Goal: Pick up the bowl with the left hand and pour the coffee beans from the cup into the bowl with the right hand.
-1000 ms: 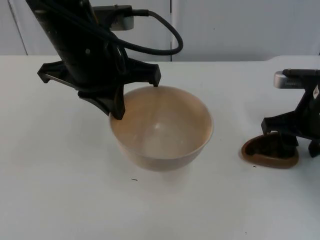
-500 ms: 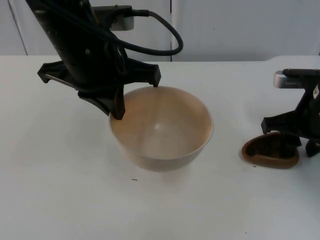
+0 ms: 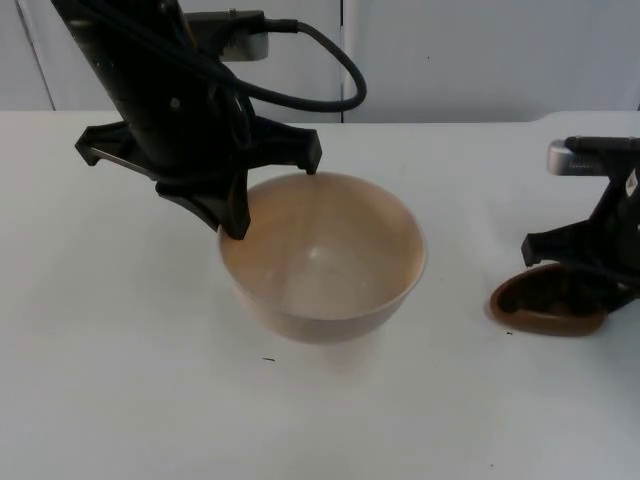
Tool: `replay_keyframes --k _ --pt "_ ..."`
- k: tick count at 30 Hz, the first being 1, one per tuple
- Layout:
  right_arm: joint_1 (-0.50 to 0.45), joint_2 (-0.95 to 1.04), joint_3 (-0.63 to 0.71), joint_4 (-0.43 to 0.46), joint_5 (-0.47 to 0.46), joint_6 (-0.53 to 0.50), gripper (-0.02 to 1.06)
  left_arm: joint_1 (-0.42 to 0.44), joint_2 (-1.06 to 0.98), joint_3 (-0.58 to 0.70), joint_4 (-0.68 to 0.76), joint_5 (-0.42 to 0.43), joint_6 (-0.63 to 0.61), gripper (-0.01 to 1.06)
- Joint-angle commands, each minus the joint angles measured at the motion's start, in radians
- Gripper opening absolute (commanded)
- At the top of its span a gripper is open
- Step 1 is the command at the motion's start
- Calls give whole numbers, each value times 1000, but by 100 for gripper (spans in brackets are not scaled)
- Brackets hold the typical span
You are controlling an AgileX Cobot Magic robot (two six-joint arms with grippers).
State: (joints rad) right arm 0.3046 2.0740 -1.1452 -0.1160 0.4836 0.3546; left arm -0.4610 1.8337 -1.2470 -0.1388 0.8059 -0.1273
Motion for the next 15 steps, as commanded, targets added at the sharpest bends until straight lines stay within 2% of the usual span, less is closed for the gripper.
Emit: replay_keyframes --k 1,3,4,7,15 --pt "-2 4 -1 -9 -2 -5 18 -7 -7 -4 1 0 5 0" --pt "-2 4 -1 -9 -6 -3 9 -7 -7 -4 1 0 9 0" --pt "-2 4 -1 -9 -6 -3 9 -7 -7 -4 1 0 9 0" --pt "-2 4 -1 -9 -15 -3 0 -7 -7 -4 1 0 9 0" --pt "-2 -32 -1 -11 1 -3 0 -7 -7 -4 1 0 15 0"
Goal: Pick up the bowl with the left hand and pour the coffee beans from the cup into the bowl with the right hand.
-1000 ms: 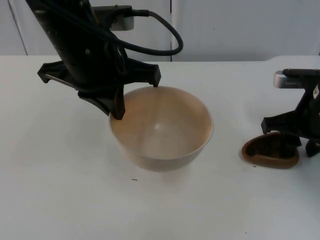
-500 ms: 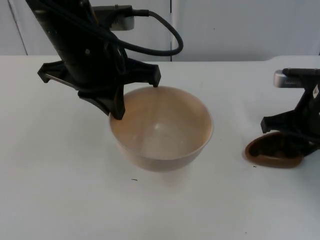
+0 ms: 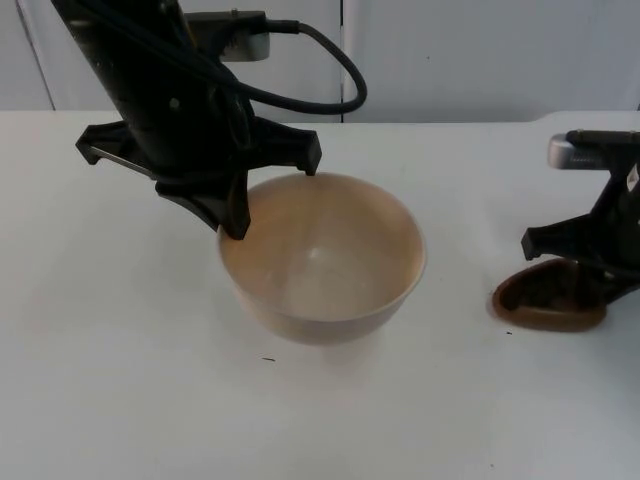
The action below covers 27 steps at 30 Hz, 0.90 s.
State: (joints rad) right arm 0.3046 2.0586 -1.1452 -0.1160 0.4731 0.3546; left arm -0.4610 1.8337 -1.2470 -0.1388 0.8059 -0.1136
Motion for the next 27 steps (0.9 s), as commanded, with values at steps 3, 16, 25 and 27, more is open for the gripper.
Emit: replay_keyframes --k 3,16,25,27 --pt "-2 -71 -1 -16 35 -3 0 -7 -7 -4 1 0 3 0" --pt "-2 -297 -11 -41 191 -31 0 -7 -7 -4 -3 4 3 0" --pt "-2 -379 -145 -37 420 -102 0 -7 -7 -4 -3 29 3 0" --pt "-2 -381 -164 -35 444 -105 0 -7 -7 -4 -3 29 3 0"
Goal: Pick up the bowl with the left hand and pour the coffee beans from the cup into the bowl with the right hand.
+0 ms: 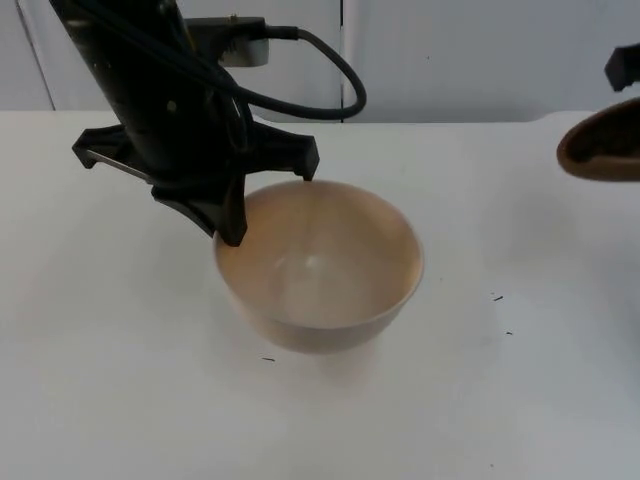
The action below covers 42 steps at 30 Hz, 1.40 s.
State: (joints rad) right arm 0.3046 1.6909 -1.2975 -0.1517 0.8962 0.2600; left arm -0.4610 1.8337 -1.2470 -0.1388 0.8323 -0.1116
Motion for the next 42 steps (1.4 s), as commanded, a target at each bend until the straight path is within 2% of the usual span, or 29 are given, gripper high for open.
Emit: replay_keyframes --k 1,4,18,28,42 --pt "-2 -13 -29 0 45 -21 0 -7 -7 -4 -6 3 1 0" --pt "-2 -15 -82 0 110 -47 0 -7 -7 -4 -6 3 1 0" --pt "-2 -15 -220 0 248 -120 0 -7 -7 -4 -6 3 1 0" --pt "-1 -15 -222 7 284 -147 0 -7 -7 -4 -6 3 1 0" --pt "170 -8 -240 -8 275 -152 0 -7 -7 -4 -10 15 1 0"
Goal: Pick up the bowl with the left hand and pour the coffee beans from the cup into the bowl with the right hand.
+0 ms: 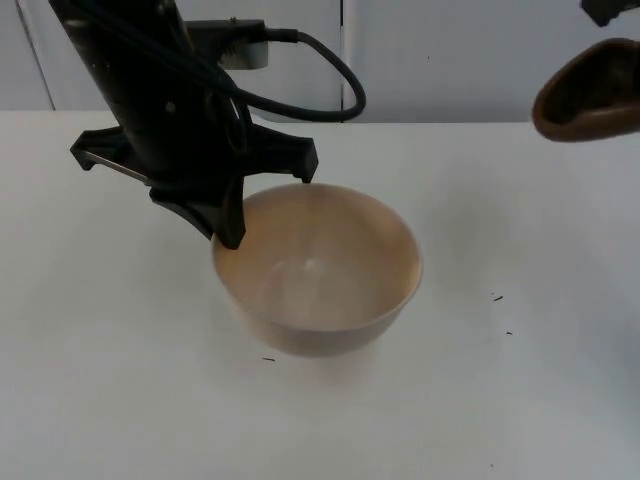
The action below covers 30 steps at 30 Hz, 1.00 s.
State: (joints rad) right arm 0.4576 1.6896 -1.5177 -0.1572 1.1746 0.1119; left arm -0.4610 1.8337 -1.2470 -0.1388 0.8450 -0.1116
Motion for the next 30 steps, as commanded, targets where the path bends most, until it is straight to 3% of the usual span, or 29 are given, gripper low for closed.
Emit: replay_keyframes --k 1,4,9,17,30 --pt "17 -7 -20 -2 -3 -4 0 -7 -7 -4 -10 2 1 0" --pt "53 34 -94 -10 46 0 0 -7 -7 -4 -15 2 1 0" --pt "132 120 -211 -86 46 7 0 -7 -7 -4 -15 4 1 0" --pt "216 202 -311 -105 46 11 0 -7 -7 -4 -28 4 1 0" --pt "292 226 -318 -250 46 35 0 -7 -7 -4 -36 4 3 0"
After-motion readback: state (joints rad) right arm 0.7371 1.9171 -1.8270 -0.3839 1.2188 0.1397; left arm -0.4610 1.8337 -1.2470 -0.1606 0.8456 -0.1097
